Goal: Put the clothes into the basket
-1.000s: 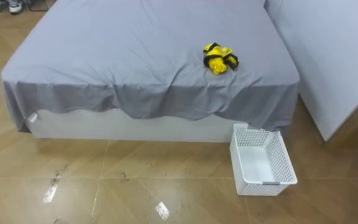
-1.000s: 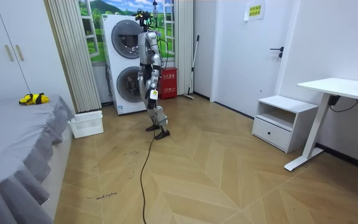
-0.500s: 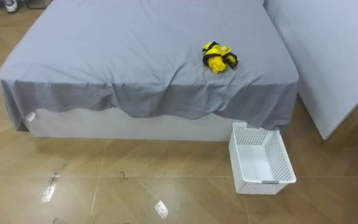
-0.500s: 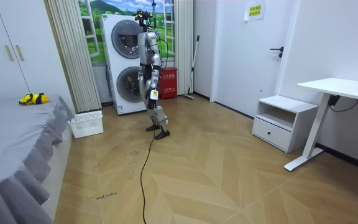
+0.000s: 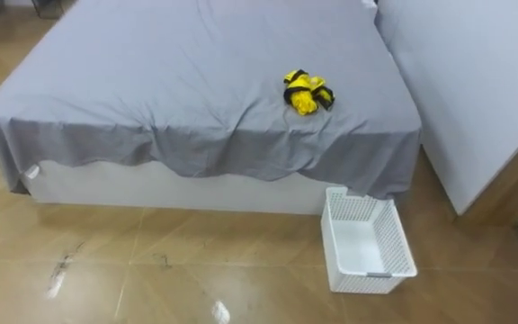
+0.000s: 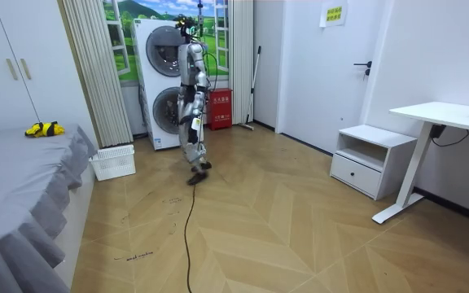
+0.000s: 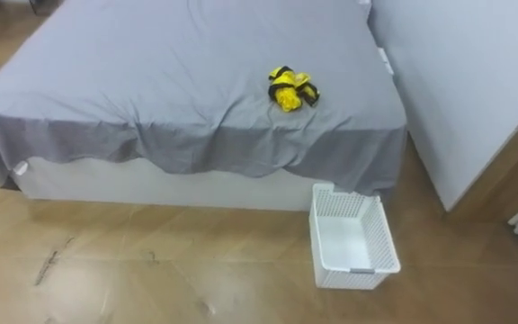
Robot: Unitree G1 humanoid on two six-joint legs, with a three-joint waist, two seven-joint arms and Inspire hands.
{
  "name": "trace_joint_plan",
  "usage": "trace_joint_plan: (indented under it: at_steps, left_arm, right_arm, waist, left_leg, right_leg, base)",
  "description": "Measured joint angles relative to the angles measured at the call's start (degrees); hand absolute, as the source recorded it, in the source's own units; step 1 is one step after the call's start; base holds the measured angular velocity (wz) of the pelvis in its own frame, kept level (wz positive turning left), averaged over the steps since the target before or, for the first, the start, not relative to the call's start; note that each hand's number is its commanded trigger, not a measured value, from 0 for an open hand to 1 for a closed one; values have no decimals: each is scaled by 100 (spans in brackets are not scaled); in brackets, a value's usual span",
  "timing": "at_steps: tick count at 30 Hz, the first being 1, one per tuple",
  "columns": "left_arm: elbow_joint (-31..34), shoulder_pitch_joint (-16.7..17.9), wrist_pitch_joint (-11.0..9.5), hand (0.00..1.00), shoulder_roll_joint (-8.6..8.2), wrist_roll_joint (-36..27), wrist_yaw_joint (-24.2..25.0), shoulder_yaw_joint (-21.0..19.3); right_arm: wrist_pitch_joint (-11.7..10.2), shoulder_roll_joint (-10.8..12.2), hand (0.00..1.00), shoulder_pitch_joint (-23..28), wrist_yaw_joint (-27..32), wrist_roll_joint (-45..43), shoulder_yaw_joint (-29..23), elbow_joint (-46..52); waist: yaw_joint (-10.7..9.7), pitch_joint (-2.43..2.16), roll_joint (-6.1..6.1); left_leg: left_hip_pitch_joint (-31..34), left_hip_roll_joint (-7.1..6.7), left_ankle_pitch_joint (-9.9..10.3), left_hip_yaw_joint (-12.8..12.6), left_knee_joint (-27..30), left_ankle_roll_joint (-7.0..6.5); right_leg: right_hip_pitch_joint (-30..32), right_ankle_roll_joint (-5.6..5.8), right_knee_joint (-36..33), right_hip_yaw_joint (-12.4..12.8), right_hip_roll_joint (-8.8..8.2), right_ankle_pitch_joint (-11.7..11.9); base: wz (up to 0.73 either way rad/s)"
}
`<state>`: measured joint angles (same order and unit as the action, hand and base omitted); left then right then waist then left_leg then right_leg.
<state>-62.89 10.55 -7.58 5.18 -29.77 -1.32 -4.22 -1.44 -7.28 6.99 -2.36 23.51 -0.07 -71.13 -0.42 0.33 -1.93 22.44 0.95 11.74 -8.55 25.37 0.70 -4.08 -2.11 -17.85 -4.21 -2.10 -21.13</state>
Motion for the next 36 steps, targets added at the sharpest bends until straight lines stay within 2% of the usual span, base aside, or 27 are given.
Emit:
trace_joint_plan:
  at_steps: [1,3,4,5,6,8,9,10,11,12,13,16,18,20,21,22,24,26,27,28,29,30,31,32,33,34,36]
  left_arm:
    - [14,55,-72,0,4,-4,0,-14]
    - [69,127,-154,0,4,-23,4,-12]
    - [82,152,-175,0,6,-64,18,-14]
    - [91,133,-198,0,8,-97,40,-14]
    - [112,73,-241,0,-8,-93,83,-6]
    - [67,30,-250,0,62,-84,82,36]
    - [-44,54,-236,0,104,-55,58,118]
    - [-110,106,-219,0,98,-2,50,154]
    - [-128,123,-218,0,103,1,38,204]
    - [-140,139,-210,0,103,100,19,283]
    - [-133,87,-210,0,113,277,-3,358]
    - [-121,-11,-224,0,69,607,-98,386]
    - [-113,-50,-225,0,78,837,-152,500]
    - [-112,-115,-190,0,120,929,-157,736]
    - [-110,-152,-166,0,110,933,-151,897]
    - [-117,-157,-146,0,91,930,-147,959]
    - [-102,-163,-151,0,57,980,-63,1010]
    - [-108,-75,-156,0,62,1028,-50,904]
    - [-176,1,-136,0,71,1023,-40,798]
    - [-223,34,-156,0,75,993,-30,812]
    - [-221,34,-197,0,91,983,-25,862]
    - [-132,28,-344,0,132,946,-29,931]
    - [-89,23,-425,0,135,914,-33,952]
    - [78,68,-545,0,112,918,-56,943]
    - [132,252,-539,0,188,894,-54,921]
    - [173,345,-505,0,184,734,-44,822]
    - [289,400,-471,0,104,684,-26,649]
  right_arm:
    - [36,19,0,13,35,-37,6,-2]
    - [42,8,0,53,41,-104,14,6]
    - [47,0,0,64,41,-109,5,7]
    - [67,-24,0,60,46,-133,-32,55]
    - [77,-57,0,58,54,-184,-175,215]
    - [69,4,0,-7,88,-195,-259,243]
    - [30,47,0,-5,91,-182,-246,297]
    - [-9,74,0,1,100,-169,-243,437]
    - [-41,92,0,4,110,-143,-236,514]
    - [-69,102,0,20,114,-126,-240,666]
    - [-113,106,0,-34,117,-129,-236,803]
    - [-93,109,0,-138,92,-129,-236,1238]
    - [-89,146,0,-146,106,-123,-230,1841]
    - [-102,161,0,-147,144,-134,-201,2122]
    - [-112,143,0,-150,183,-122,-173,2219]
    - [-136,138,0,-142,203,-120,-172,2237]
    - [-241,159,0,-175,263,-72,-176,2286]
    - [-250,177,0,-286,300,-81,-141,2549]
    - [-290,176,0,-391,324,-78,-106,2695]
    - [-295,150,0,-494,389,-73,-114,2690]
    - [-294,150,0,-500,448,-72,-126,2693]
    - [-270,146,0,-487,546,-61,-252,2732]
    - [-264,126,0,-474,549,-26,-289,2786]
    - [-248,54,0,-475,533,75,-318,2883]
    - [-176,89,0,-441,537,96,-310,3130]
    - [-144,94,0,-346,539,86,-316,3480]
    - [-168,35,0,-382,554,67,-326,3845]
  waist:
    - [74,-1,-2]
    - [70,-36,-63]
    - [75,-53,-96]
    - [71,-59,-167]
    - [-7,-95,-106]
    - [-8,-34,-161]
    - [113,-24,-198]
    - [190,-1,-192]
    - [193,18,-201]
    - [217,-6,-134]
    - [205,12,-83]
    - [269,54,48]
    - [247,78,164]
    - [167,88,205]
    - [99,92,219]
    - [51,73,249]
    - [116,13,281]
    - [319,-102,458]
    - [345,-70,507]
    - [341,-42,477]
    - [342,-22,440]
    - [324,52,240]
    - [295,77,212]
    - [338,172,181]
    - [421,81,58]
    - [422,40,23]
    - [363,60,119]
  left_leg:
    - [106,-10,-512,-30,-472,-2]
    - [184,-101,-1026,-146,-696,-96]
    - [218,-156,-1125,-242,-677,-194]
    - [397,-350,-1098,-369,-454,-393]
    - [705,-451,-718,-493,60,-745]
    - [680,-581,-188,-587,578,-876]
    - [396,-586,98,-706,719,-930]
    - [34,-601,239,-773,672,-962]
    - [-181,-640,265,-791,542,-978]
    - [-669,-683,375,-752,116,-945]
    - [-1004,-680,485,-648,-193,-933]
    - [-1641,-577,501,-553,-701,-905]
    - [-2074,-420,536,-474,-1023,-842]
    - [-2415,-366,568,-363,-1273,-786]
    - [-2635,-350,595,-333,-1404,-736]
    - [-2750,-324,614,-309,-1443,-700]
    - [-3113,-158,728,-279,-1439,-487]
    - [-3209,169,908,-241,-1290,-126]
    - [-3196,275,848,-275,-951,200]
    - [-3162,387,844,-417,-639,339]
    - [-3136,456,846,-478,-550,337]
    - [-2984,601,763,-548,-675,391]
    - [-2928,664,638,-553,-775,477]
    - [-2801,804,307,-545,-499,454]
    - [-2716,865,364,-666,11,440]
    - [-2590,984,370,-671,570,445]
    - [-2365,1170,285,-587,1214,398]
  right_leg:
    - [-86,52,53,107,-94,-90]
    - [-326,194,295,230,-268,-196]
    - [-377,251,335,286,-352,-218]
    - [-403,383,392,295,-602,-276]
    - [-397,402,374,483,-717,-385]
    - [-340,621,45,550,-845,-423]
    - [-354,766,-338,536,-928,-197]
    - [-282,790,-948,500,-968,205]
    - [-209,771,-1323,470,-998,493]
    - [88,723,-2181,406,-1011,1186]
    - [530,641,-3065,271,-1021,1464]
    - [1543,389,-3884,-79,-802,767]
    - [2468,275,-3063,-444,-349,365]
    - [2818,147,-1656,-627,-58,499]
    - [2887,12,-698,-763,30,986]
    - [2875,-16,-434,-812,52,1328]
    - [2814,-471,3,-934,297,2254]
    - [2729,-593,-123,-1189,593,2197]
    - [2551,-700,-161,-1188,657,2045]
    - [2290,-655,-176,-867,657,1957]
    - [2151,-644,-177,-687,624,1946]
    - [1965,-582,-360,-514,462,1909]
    - [1967,-515,-603,-546,384,1860]
    - [2085,-333,-1201,-859,319,1632]
    - [1923,-457,-809,-1121,311,1491]
    - [1538,-555,-387,-1379,343,1306]
    - [1179,-623,26,-1329,558,1296]
  base:
    - [-53]
    - [-26]
    - [0]
    - [30]
    - [46]
    - [4]
    - [-57]
    - [-50]
    - [-24]
    - [-5]
    - [-3]
    - [-9]
    - [2]
    - [41]
    - [73]
    - [85]
    - [37]
    - [-53]
    - [-36]
    - [16]
    - [77]
    - [89]
    - [94]
    - [31]
    - [0]
    - [-29]
    - [-32]
